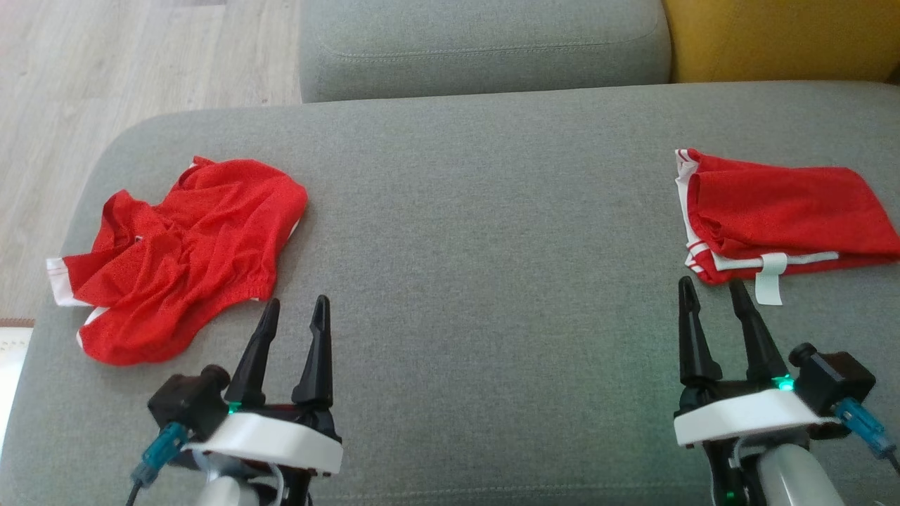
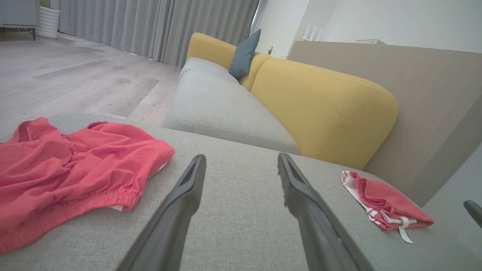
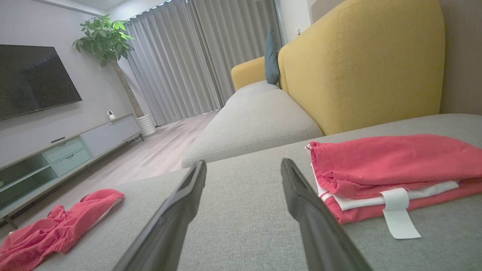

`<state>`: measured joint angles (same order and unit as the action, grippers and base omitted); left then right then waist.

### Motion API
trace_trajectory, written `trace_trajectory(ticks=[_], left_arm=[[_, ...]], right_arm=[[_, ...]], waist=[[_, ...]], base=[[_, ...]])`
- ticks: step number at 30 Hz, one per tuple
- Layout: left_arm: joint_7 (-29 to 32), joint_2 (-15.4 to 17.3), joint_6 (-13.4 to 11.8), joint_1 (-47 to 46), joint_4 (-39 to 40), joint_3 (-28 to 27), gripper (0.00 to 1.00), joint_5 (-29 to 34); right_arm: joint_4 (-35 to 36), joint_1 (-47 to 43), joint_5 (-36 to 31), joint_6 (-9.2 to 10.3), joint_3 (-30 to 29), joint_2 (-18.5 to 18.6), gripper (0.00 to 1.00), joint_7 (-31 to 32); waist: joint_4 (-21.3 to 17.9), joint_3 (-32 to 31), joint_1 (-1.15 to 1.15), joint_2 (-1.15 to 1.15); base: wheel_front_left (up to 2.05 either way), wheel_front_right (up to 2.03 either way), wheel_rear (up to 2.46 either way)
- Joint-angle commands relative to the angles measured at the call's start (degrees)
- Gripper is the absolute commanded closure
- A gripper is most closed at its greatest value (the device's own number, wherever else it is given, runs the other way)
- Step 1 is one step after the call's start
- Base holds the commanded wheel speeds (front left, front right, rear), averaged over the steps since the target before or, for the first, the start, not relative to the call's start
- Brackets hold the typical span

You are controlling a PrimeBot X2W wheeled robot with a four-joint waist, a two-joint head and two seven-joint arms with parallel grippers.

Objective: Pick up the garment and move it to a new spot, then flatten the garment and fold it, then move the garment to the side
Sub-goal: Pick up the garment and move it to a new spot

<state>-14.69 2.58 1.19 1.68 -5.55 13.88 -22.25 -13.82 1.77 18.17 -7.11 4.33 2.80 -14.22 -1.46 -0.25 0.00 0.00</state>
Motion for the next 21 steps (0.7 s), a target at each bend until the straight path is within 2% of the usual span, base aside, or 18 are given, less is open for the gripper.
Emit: trace_trajectory(ticks=[1, 10, 21], left_arm=[[-0.3, 0.3, 0.0, -2.7, 2.0, -1.7, 0.00, 0.5], [-0.3, 0.3, -0.1, -2.9, 1.7, -1.6, 0.00, 0.4], [-0.3, 0.3, -0.4, -3.0, 1.8, -3.7, 0.00, 0.9]], right_arm=[[1.6, 2.0, 0.5, -0.37, 1.4, 0.1, 0.00, -0.8], [1.3, 1.6, 0.7, -0.37, 1.9, 0.1, 0.00, -0.8], [0.9, 1.3, 1.2, -0.37, 4.4, 0.1, 0.00, -0.8]], waist=[[0.1, 0.0, 0.00, 0.00], [2.4, 0.0, 0.00, 0.00], [11.3, 0.2, 0.00, 0.00]], base=[[0.00, 0.00, 0.00], [0.00, 0.00, 0.00], [0.00, 0.00, 0.00]])
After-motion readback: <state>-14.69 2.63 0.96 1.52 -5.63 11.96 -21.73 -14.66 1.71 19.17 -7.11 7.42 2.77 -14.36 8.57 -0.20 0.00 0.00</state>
